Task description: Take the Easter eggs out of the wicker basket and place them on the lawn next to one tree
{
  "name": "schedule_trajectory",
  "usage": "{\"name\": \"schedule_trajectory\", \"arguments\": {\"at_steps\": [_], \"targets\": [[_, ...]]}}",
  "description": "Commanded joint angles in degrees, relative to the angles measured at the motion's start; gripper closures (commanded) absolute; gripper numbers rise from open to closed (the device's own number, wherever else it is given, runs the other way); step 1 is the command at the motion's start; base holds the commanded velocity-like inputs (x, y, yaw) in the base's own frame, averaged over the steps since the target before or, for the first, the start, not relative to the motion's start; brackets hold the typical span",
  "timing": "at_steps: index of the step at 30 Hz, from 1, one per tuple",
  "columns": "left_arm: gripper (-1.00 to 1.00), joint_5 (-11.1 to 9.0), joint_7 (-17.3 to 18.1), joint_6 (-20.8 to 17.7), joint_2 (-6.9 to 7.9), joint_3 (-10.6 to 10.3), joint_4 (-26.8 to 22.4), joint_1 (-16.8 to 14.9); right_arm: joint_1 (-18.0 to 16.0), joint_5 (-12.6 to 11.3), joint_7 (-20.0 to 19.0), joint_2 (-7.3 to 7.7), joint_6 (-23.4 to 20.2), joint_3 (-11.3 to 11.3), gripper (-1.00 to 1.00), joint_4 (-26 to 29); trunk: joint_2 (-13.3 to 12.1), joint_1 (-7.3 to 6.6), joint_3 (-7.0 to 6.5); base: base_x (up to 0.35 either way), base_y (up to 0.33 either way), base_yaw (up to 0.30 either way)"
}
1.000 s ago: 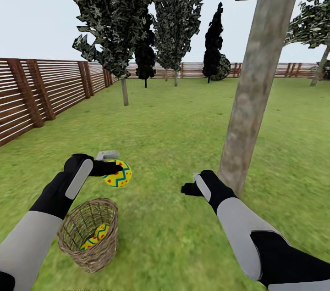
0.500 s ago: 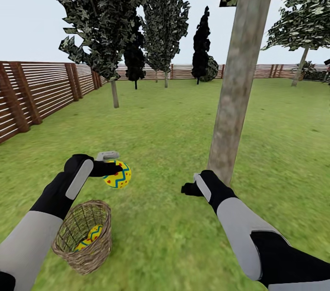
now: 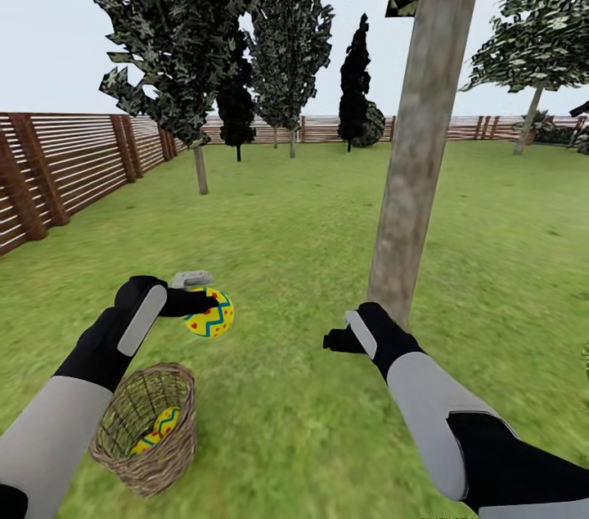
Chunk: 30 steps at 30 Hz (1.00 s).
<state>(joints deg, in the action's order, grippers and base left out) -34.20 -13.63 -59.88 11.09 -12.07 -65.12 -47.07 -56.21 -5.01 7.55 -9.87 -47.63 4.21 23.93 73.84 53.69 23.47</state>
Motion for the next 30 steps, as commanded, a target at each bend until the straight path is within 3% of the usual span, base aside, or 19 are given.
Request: {"name": "schedule_trajectory", "arguments": {"at_steps": [1, 16, 24, 26, 30], "targets": [[1.0, -0.6, -0.6, -0.12, 0.08, -0.15, -0.08, -0.04, -0.04, -0.52, 0.54, -0.07, -0.15, 0.36, -1.0, 0.06, -0.38, -0.22, -0.17, 0.0, 0.0, -0.197], [1.0, -0.71, -0.61, -0.12, 0.08, -0.15, 0.14, -0.04, -0.04, -0.52, 0.56, -0.06, -0.18, 0.38, -1.0, -0.01, -6.39, -3.52, -3.83, 0.0, 0.0, -0.215], [1.0, -0.69, -0.68, -0.12, 0.1, -0.07, 4.18, -0.11, -0.04, -0.52, 0.62, -0.01, -0.18, 0.43, -1.0, 0.01, -9.6, -5.27, -5.79, 0.0, 0.0, -0.217], [1.0, -0.69, -0.62, -0.12, 0.08, -0.11, 6.5, -0.12, -0.04, -0.52, 0.63, 0.09, -0.18, 0.47, -1.0, 0.04, -10.4, -5.71, -6.28, 0.0, 0.0, -0.217], [1.0, -0.69, -0.07, -0.12, -0.36, -0.01, 16.76, -0.2, -0.04, -0.52, 0.63, 0.38, -0.39, 0.62, -1.0, 0.13, -12.01, -6.59, -7.26, 0.0, 0.0, -0.217]]}}
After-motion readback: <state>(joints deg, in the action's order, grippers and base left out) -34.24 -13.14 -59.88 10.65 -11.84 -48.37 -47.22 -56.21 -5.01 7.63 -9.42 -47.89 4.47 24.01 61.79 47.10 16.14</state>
